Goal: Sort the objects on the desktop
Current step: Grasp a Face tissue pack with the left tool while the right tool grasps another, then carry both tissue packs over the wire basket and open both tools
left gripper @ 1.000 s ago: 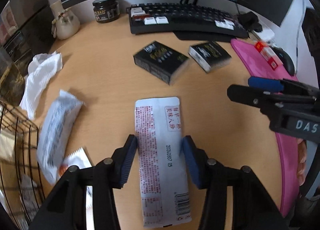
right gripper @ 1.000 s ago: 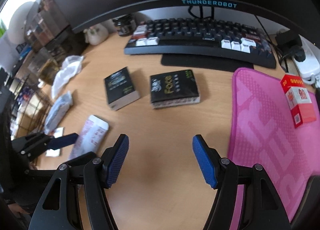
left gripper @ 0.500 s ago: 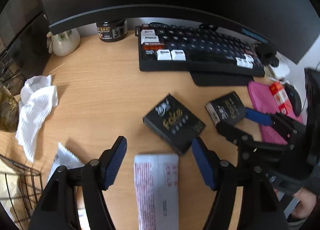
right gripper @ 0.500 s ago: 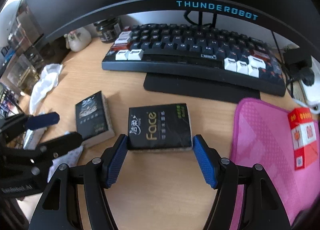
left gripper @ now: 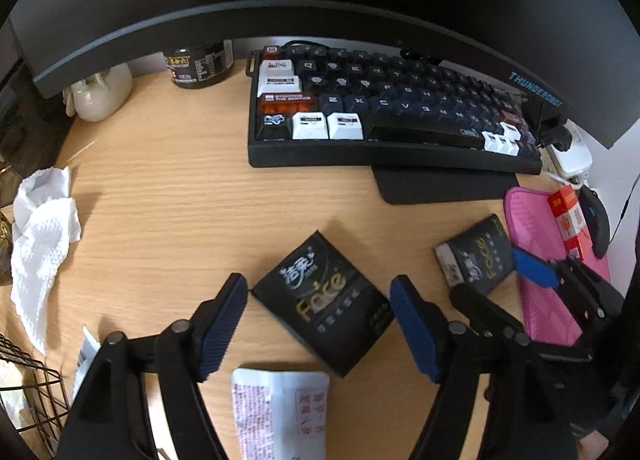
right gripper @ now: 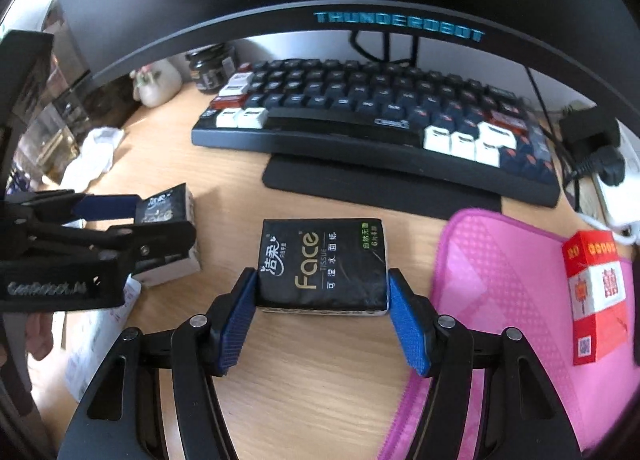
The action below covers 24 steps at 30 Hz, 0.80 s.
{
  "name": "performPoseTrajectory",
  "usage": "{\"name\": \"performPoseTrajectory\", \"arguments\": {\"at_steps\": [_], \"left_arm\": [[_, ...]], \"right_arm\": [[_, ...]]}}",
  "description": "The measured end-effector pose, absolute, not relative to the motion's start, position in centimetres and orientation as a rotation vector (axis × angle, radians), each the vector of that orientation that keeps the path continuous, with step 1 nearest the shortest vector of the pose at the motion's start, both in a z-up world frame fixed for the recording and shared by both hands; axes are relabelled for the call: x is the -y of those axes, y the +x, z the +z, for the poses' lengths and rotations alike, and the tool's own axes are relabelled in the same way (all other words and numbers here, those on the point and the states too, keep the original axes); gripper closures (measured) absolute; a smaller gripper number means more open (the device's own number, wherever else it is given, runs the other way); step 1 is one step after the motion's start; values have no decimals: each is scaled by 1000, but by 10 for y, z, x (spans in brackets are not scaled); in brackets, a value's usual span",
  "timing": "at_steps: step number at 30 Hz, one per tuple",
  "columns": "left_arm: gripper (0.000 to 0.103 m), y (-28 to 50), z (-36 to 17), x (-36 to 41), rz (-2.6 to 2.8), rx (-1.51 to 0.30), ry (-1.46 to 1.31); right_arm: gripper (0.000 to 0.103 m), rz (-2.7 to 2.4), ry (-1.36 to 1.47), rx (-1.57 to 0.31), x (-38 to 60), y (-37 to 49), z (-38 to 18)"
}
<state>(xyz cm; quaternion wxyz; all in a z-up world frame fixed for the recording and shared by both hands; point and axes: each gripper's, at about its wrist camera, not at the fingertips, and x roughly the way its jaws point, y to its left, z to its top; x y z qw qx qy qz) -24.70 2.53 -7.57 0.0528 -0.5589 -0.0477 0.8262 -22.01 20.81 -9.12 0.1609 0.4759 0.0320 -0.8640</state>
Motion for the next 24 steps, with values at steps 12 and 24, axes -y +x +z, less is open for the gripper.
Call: {"name": "performPoseTrajectory", "arguments": {"at_steps": [12, 24], "left_arm": [[36, -230, -74, -26, 2541, 36, -1622], [42, -209, -40, -26, 2561, 32, -1536]], "right_arm": [[39, -2467, 1347, -64, -213, -212, -88], [39, -2487, 1305, -54, -213, -189, -65]]}}
